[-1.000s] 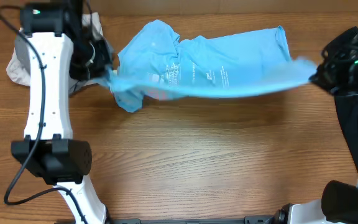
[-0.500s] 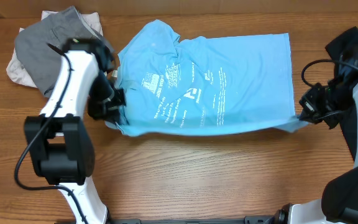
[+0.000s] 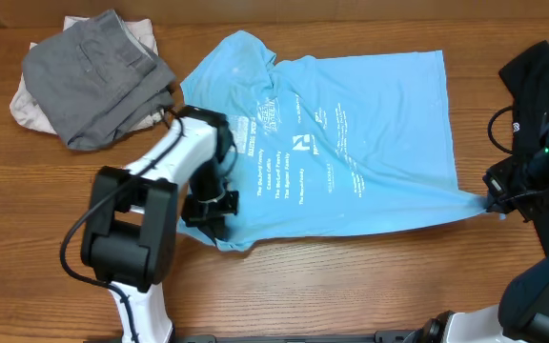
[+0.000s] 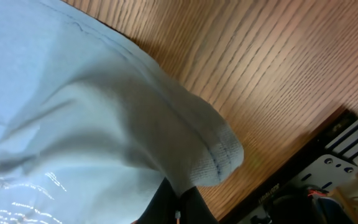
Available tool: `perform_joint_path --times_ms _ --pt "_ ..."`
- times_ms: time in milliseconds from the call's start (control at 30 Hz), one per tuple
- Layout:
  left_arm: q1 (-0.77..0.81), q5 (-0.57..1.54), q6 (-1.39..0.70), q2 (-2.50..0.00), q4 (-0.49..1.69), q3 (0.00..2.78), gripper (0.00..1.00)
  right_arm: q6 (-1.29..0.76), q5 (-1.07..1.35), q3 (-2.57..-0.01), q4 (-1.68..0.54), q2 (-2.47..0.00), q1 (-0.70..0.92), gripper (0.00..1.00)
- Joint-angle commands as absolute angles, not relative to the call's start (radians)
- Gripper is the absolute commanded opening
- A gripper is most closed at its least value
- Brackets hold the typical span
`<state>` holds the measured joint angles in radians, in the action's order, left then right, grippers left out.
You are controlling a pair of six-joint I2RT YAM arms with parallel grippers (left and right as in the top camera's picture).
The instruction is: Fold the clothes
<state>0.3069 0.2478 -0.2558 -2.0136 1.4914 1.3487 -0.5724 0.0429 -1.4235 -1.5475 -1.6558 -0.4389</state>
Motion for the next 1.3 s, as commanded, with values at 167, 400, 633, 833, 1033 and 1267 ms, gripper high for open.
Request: perform_joint_path --times_ms 167,400,633,833,1033,1267 --pt "0.373 0.22 -0.272 -1.952 1.515 1.335 0.18 -0.461 0.046 -1.42 -1.574 -1.61 -0.446 0.4" --pt "0.332 0.106 -0.313 -1.95 1.511 1.338 0.42 -0.437 0.075 -1.42 -1.559 -1.61 -0.444 1.0" --pt "0.306 0.033 -0.345 -1.947 1.511 1.419 0.44 -0.339 0.17 -1.42 -1.508 -1.61 -0.405 1.0" --pt "0.306 0.034 -0.345 -1.915 1.463 1.502 0.52 -0.34 0.169 -1.42 -1.442 -1.612 -0.344 1.0" --pt "0.301 0.034 -0.318 -1.905 1.439 1.506 1.0 -0.352 0.166 -1.42 -1.388 -1.613 -0.337 1.0" --pt "0.255 0.057 -0.319 -1.909 1.39 1.471 0.22 -0.383 0.113 -1.376 -1.336 -1.618 -0.337 0.43"
